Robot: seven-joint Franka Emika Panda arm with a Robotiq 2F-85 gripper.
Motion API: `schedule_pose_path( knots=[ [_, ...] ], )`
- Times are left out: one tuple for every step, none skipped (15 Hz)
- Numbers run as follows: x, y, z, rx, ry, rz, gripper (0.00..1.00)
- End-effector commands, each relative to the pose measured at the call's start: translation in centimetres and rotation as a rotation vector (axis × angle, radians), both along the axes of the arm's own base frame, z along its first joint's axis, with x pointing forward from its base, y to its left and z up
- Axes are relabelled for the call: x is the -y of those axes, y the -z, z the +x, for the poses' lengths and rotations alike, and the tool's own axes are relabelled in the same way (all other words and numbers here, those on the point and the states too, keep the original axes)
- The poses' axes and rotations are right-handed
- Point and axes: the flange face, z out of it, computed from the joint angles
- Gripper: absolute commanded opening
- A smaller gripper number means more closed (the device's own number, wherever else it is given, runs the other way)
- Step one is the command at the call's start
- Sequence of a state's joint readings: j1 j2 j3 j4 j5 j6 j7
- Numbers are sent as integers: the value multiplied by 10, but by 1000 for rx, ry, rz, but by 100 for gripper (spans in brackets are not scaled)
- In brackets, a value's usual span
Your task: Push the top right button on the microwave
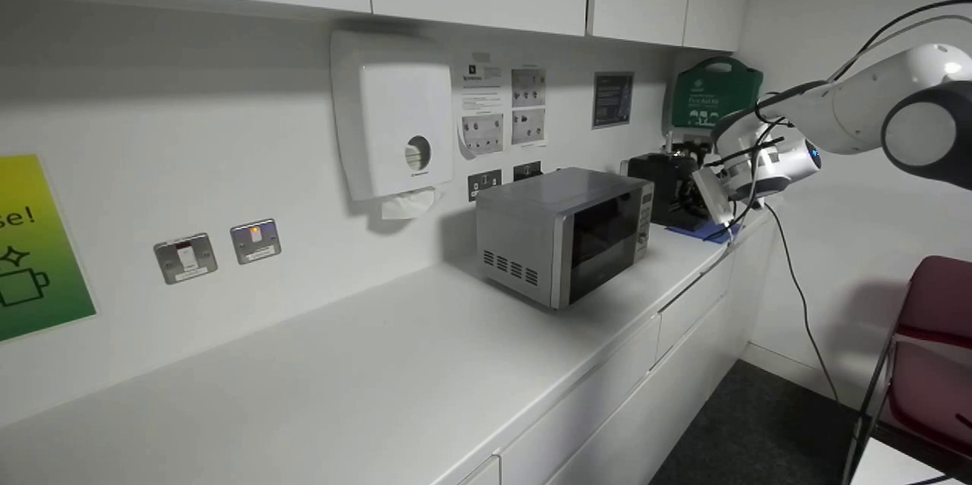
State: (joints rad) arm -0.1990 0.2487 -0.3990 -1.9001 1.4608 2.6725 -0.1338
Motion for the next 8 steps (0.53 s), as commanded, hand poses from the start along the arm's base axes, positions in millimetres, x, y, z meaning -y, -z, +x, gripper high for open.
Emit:
schedule_pose_path(
  knots=[
    [4, -6, 16, 33, -3, -21, 0],
    [3, -7, 18, 34, -4, -23, 0],
    [3, -7, 21, 34, -6, -26, 0],
    [3, -6, 23, 32, -7, -25, 0],
    [2, -4, 25, 31, -9, -25, 0],
    [3, -2, 26, 25, -7, -23, 0],
    [4, -1, 27, 23, -7, -26, 0],
    [6, 2, 27, 18, -6, -27, 0]
  ],
)
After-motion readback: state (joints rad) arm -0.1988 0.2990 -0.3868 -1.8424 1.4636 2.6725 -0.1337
